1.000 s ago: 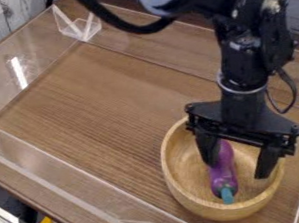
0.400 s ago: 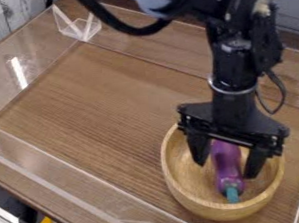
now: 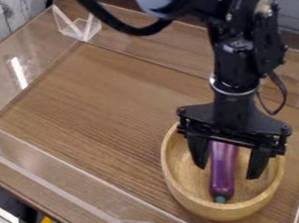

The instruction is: Remove the purple eggplant from inside the brown bowl and put it on the table

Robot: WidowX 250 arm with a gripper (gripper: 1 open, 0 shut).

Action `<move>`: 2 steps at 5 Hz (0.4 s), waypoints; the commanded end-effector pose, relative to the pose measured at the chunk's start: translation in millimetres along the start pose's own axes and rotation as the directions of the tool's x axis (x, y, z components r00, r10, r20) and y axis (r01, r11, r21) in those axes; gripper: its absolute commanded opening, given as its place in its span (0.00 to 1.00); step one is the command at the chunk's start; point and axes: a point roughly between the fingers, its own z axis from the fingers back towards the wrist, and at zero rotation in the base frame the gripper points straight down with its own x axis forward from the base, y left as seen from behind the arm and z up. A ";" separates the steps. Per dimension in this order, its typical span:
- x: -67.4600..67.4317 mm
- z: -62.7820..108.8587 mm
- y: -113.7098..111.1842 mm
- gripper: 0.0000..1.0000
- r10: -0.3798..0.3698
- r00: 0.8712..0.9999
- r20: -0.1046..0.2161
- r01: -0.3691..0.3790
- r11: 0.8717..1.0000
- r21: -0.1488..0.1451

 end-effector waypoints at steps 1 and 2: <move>7.7 9.8 -10.0 1.00 0.004 0.998 0.069 -0.002 0.999 -0.034; 9.3 3.7 -12.7 1.00 0.016 0.998 0.066 -0.013 0.999 -0.036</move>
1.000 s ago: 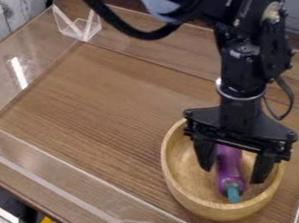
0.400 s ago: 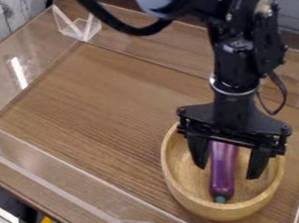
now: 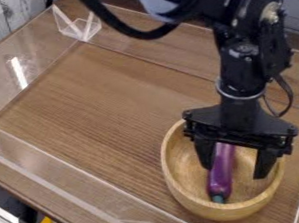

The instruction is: Remove the purple eggplant from inside the brown bowl and put it on the table

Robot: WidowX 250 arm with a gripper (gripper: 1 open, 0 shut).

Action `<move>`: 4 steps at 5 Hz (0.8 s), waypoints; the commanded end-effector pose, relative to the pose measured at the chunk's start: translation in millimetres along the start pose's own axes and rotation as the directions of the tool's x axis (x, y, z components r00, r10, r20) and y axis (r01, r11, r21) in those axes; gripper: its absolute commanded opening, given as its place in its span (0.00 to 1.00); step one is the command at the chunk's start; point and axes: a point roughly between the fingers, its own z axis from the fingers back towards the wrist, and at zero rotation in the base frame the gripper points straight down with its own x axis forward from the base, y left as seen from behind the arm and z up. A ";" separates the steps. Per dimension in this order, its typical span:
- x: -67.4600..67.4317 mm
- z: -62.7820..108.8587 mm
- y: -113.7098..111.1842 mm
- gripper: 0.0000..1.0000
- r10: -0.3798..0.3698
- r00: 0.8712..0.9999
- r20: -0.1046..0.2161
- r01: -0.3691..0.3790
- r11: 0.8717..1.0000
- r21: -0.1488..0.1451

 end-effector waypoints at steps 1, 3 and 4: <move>2.3 12.8 4.2 1.00 -0.001 0.999 0.032 0.001 1.000 -0.023; -2.5 5.8 8.7 1.00 -0.022 0.999 0.023 0.023 0.999 -0.027; -3.9 -9.0 2.8 1.00 -0.059 0.998 0.026 0.060 0.998 -0.024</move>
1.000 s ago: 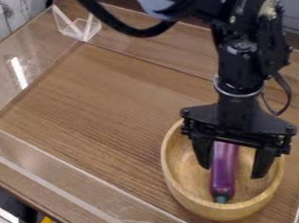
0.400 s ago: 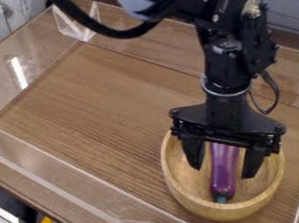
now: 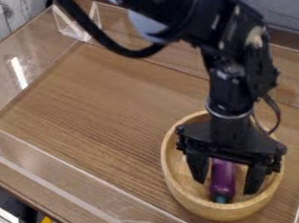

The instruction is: Remove the purple eggplant from inside the brown bowl and put it on the table

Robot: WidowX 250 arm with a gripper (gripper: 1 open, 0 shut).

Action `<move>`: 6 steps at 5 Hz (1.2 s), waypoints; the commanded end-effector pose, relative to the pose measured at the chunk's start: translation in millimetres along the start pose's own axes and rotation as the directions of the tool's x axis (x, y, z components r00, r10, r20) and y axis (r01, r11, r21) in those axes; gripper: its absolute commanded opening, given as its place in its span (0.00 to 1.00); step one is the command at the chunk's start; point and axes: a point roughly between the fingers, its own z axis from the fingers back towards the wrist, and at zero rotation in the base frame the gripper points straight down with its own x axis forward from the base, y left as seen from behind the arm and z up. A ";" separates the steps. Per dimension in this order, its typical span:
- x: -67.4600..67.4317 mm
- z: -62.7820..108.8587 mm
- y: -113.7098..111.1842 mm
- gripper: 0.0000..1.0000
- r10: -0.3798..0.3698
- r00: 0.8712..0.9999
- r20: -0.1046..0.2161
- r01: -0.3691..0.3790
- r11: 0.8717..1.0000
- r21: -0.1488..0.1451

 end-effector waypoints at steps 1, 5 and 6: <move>5.9 -13.2 -9.6 0.00 0.002 0.999 0.032 -0.002 1.000 -0.010; -0.1 -18.7 -11.1 0.00 0.009 1.000 0.026 -0.007 0.999 -0.041; -0.8 -17.1 -3.0 0.00 -0.050 0.999 0.015 0.051 0.998 -0.043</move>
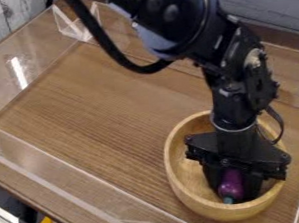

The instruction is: Remove the purple eggplant from inside the brown bowl and put it on the table

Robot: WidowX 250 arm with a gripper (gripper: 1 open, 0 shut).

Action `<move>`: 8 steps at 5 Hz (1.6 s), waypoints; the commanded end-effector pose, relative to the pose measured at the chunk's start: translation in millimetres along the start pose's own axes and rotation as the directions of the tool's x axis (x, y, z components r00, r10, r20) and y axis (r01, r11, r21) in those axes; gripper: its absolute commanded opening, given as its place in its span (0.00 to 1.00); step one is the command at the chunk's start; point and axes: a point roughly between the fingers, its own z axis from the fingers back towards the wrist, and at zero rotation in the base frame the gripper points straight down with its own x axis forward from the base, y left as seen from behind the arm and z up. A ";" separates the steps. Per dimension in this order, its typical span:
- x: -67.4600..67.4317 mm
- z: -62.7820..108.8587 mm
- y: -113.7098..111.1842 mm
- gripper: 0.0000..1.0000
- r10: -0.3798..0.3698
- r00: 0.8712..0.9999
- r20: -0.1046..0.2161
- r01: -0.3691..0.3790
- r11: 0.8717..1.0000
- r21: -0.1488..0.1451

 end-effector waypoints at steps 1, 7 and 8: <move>3.9 15.2 6.6 0.00 -0.036 0.999 -0.001 0.036 0.999 -0.005; -0.1 130.5 46.9 0.00 0.184 0.973 0.138 -0.178 0.982 -0.060; 0.4 127.8 47.6 0.00 0.277 0.949 0.151 -0.274 0.961 -0.042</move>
